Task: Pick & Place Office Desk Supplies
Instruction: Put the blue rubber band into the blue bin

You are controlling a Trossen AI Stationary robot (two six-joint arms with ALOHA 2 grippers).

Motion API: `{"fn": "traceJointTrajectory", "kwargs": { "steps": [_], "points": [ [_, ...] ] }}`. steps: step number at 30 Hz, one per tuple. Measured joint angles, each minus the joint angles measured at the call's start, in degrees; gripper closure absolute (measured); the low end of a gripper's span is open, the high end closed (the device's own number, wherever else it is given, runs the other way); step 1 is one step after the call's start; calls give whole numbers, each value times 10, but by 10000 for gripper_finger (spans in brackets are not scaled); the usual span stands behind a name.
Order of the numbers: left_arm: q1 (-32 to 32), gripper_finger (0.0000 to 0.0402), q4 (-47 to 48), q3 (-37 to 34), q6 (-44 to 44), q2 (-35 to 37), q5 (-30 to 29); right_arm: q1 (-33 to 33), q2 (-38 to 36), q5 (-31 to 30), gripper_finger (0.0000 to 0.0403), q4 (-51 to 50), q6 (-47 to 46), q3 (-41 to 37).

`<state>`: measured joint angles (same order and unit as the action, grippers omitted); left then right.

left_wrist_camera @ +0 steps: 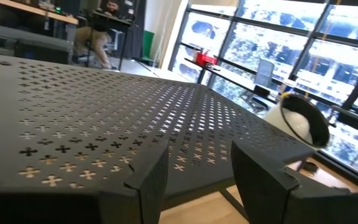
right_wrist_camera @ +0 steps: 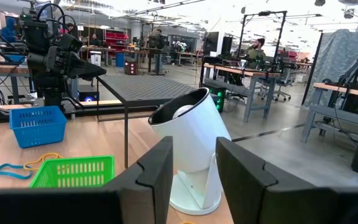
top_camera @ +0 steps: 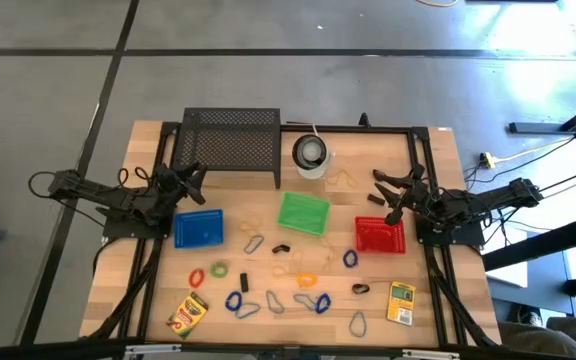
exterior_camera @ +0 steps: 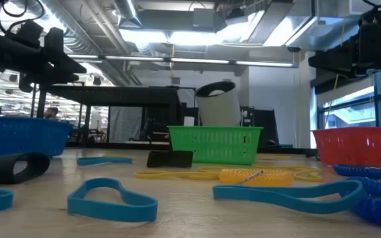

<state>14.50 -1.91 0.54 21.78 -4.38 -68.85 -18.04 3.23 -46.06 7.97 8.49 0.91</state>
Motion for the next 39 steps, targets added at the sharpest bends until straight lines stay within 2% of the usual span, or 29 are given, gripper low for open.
{"fn": "traceJointTrajectory", "kwargs": {
  "steps": [5,16,18,25,29,34,39],
  "points": [
    [0,233,1,0,-33,0,-8,0,0,0,280,0,-1,0],
    [0,233,-10,0,-31,0,16,0,0,0,280,0,-5,0],
    [0,233,-33,0,-70,0,44,0,0,0,280,0,-9,0],
    [0,233,-202,0,-238,0,224,0,0,0,280,1,-18,0],
    [0,233,-241,10,-264,-4,305,0,0,0,280,2,-19,0],
    [0,233,-242,49,-250,-55,351,0,0,0,280,12,-19,0],
    [0,233,-236,110,-254,-166,356,0,0,0,280,26,-18,0]
  ]
}}
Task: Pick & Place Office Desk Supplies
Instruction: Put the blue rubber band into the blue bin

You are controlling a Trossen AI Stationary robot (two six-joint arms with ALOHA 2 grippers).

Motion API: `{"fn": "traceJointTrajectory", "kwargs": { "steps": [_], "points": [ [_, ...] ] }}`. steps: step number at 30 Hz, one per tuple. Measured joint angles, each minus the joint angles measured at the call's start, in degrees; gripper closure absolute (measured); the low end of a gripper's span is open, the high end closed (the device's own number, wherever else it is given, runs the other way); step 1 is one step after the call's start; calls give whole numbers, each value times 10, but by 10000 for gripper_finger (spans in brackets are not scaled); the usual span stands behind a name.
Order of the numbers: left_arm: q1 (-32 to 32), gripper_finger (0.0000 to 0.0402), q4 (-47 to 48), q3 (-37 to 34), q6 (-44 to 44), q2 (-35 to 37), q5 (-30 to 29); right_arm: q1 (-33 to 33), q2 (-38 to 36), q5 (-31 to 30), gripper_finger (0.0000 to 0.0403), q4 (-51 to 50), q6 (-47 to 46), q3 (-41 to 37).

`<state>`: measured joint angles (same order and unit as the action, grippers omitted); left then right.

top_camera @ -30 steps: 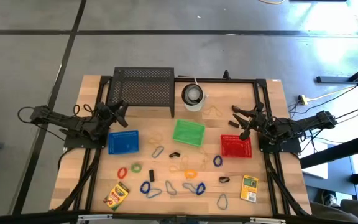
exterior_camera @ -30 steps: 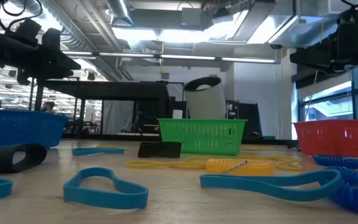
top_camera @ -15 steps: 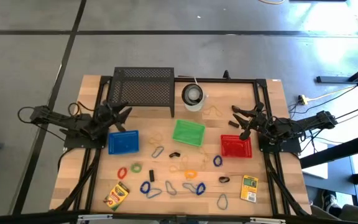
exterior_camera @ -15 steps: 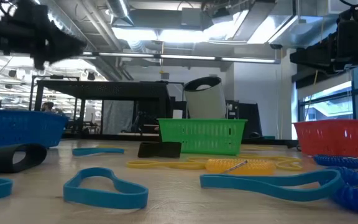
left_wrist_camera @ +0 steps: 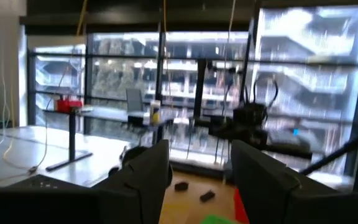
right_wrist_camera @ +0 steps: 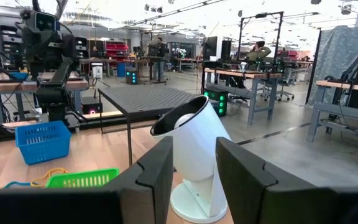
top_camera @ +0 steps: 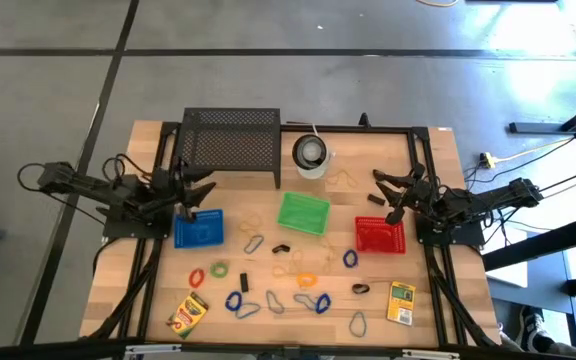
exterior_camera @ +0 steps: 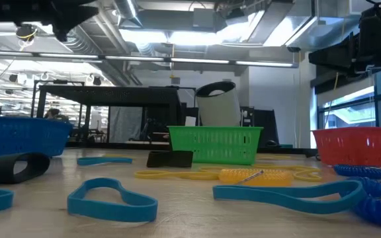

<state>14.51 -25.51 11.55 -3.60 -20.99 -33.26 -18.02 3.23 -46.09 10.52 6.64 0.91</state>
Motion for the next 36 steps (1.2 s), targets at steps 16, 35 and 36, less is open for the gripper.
{"fn": "traceJointTrajectory", "kwargs": {
  "steps": [16,35,36],
  "points": [
    [0,233,70,201,104,-476,17,0,0,0,280,1,0,0],
    [-3,233,498,396,285,-673,210,0,0,0,280,1,-1,0],
    [-4,233,496,396,286,-677,223,0,0,0,280,1,-2,0]
  ]
}}
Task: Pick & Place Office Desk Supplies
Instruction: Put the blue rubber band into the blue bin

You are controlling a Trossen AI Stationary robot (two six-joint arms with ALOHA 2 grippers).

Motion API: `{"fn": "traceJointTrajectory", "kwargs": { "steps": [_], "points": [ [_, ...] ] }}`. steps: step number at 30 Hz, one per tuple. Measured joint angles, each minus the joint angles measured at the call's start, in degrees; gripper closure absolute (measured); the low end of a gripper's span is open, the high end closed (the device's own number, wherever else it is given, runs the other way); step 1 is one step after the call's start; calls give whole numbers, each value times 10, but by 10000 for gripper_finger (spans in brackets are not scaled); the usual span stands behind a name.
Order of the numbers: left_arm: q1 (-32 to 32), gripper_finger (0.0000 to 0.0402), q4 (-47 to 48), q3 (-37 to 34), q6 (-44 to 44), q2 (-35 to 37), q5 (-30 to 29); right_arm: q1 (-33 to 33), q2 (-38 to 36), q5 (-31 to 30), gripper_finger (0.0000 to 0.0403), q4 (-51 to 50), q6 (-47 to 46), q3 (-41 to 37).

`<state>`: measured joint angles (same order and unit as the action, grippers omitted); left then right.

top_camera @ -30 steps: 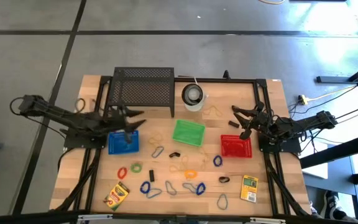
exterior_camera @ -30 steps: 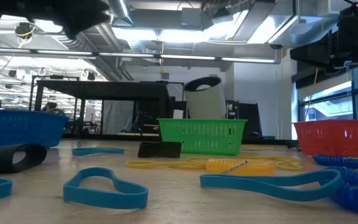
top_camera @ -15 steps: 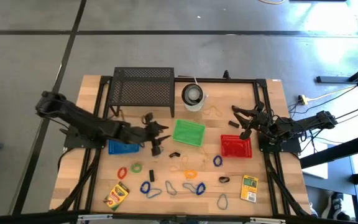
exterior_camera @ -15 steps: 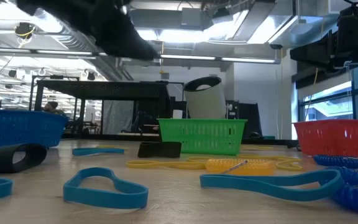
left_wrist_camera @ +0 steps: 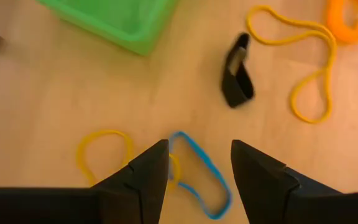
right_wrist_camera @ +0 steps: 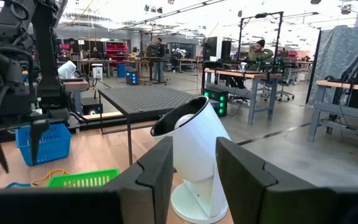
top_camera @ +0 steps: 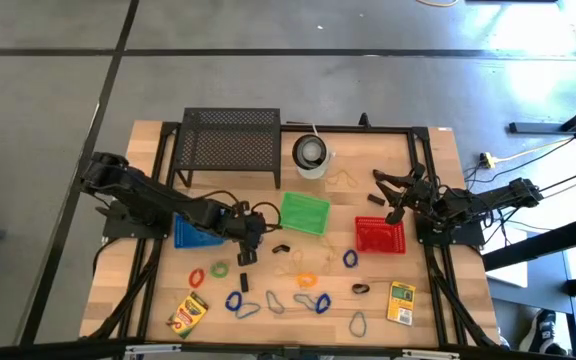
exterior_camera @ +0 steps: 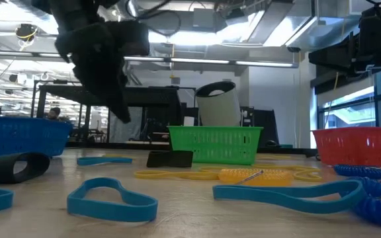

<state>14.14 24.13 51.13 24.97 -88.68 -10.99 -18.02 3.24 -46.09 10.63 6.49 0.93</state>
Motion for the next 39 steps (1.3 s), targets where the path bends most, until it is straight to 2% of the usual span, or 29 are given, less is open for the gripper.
{"fn": "traceJointTrajectory", "kwargs": {
  "steps": [3,12,17,26,39],
  "points": [
    [-1,233,-1,0,7,-5,31,0,0,0,280,0,-1,0],
    [-5,233,-19,0,-71,-9,34,0,0,0,280,0,1,0],
    [-5,233,-24,0,-68,-30,37,0,0,0,280,0,-1,0],
    [-4,233,-24,-1,-47,-64,79,0,0,0,280,0,-5,0],
    [-5,233,-21,-1,-58,-91,58,0,0,0,280,0,-31,0]
  ]
}}
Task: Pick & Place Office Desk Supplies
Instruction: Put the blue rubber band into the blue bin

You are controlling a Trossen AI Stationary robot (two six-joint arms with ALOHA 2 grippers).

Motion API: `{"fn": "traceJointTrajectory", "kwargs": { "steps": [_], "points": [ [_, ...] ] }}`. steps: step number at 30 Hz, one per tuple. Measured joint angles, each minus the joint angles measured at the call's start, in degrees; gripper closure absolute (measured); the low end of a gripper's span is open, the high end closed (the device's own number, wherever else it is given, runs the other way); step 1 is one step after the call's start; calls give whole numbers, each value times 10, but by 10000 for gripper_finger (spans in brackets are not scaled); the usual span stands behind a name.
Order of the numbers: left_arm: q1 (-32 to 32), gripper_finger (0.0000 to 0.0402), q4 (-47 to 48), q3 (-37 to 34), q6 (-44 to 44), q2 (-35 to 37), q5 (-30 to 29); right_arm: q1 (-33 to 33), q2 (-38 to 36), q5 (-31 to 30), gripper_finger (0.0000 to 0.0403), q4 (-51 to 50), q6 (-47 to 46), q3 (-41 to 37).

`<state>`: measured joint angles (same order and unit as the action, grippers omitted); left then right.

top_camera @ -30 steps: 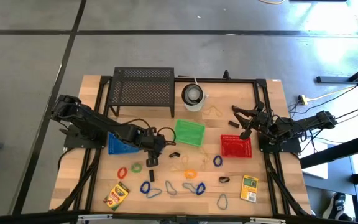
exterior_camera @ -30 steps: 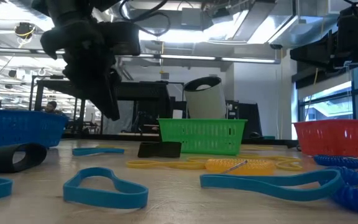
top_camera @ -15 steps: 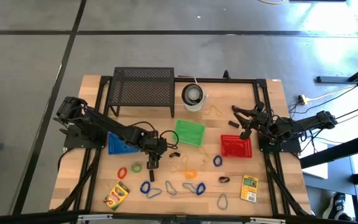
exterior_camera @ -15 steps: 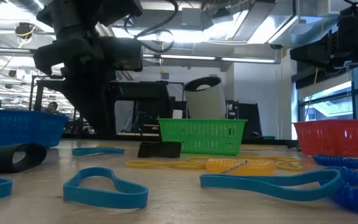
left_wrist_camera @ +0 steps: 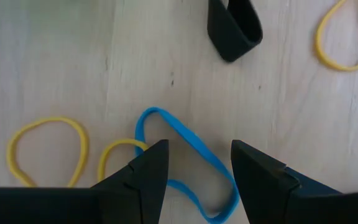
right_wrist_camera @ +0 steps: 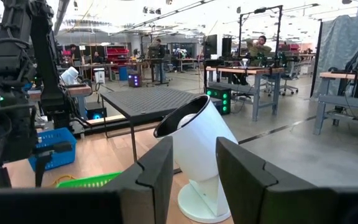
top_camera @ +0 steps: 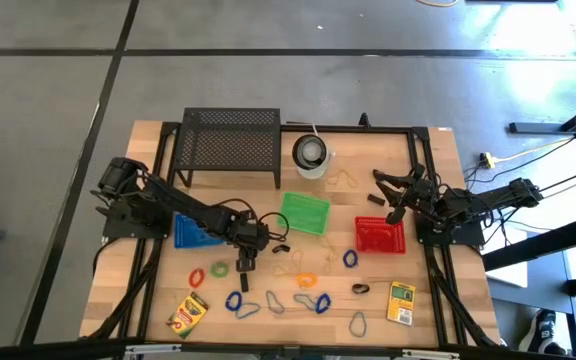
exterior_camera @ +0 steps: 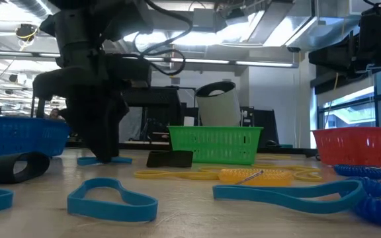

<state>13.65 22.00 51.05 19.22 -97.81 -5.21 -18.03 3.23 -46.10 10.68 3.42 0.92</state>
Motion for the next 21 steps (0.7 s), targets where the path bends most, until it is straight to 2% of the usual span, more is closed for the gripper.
{"fn": "traceJointTrajectory", "kwargs": {
  "steps": [6,11,15,21],
  "points": [
    [0,233,-1,1,-3,-8,-1,0,0,0,280,0,0,0],
    [1,244,-6,3,-38,-29,-18,0,0,0,280,0,0,0],
    [3,278,-3,4,-70,-38,-36,0,0,0,280,0,0,0],
    [4,356,-14,2,-99,-35,-41,0,0,0,280,0,0,0]
  ]
}}
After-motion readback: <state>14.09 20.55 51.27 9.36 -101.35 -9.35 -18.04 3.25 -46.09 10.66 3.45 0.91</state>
